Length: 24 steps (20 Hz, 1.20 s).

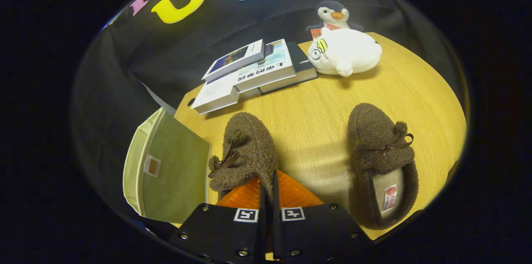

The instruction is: Open the storage box then place both shoes into the box .Put the left shoe in first, then the right shoe, with the right side of both shoes facing outward in a uniform manner.

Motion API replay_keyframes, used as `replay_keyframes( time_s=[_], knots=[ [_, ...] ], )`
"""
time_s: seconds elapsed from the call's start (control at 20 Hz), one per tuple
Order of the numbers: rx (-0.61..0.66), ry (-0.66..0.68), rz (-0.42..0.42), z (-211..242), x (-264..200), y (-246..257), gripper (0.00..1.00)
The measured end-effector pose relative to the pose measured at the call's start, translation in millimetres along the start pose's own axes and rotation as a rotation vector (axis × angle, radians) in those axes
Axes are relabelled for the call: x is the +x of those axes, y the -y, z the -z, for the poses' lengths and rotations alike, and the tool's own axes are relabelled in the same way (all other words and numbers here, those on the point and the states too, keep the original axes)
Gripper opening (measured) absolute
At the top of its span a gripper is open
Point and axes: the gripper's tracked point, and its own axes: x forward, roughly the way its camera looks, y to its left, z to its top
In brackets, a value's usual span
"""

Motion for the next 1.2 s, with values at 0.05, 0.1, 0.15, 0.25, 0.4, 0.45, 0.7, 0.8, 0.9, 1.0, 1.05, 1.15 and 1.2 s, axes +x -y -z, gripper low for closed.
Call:
replay_keyframes(
  time_s=[0.05, 0.1, 0.15, 0.25, 0.4, 0.45, 0.7, 0.8, 0.9, 1.0, 1.05, 1.15, 1.2],
  knots=[
    [0.01, 0.009, -0.012, -6, -5, -8, 0.06],
    [0.017, 0.018, -0.021, -12, -10, -15, 0.06],
    [0.026, 0.03, -0.037, -18, -16, -25, 0.06],
    [0.044, 0.065, -0.065, -32, -27, -45, 0.06],
    [0.072, 0.093, -0.104, -48, -41, -73, 0.07],
    [0.083, 0.097, -0.116, -52, -44, -83, 0.06],
    [0.1, 0.121, -0.164, -58, -54, -139, 0.06],
    [0.111, 0.119, -0.181, -55, -53, -161, 0.06],
    [0.119, 0.112, -0.198, -47, -48, -184, 0.06],
    [0.117, 0.103, -0.198, -38, -38, -201, 0.06],
    [0.115, 0.101, -0.196, -33, -33, -209, 0.06],
    [0.113, 0.09, -0.195, -23, -21, -223, 0.06],
    [0.118, 0.08, -0.196, -17, -15, -231, 0.06]
  ],
)
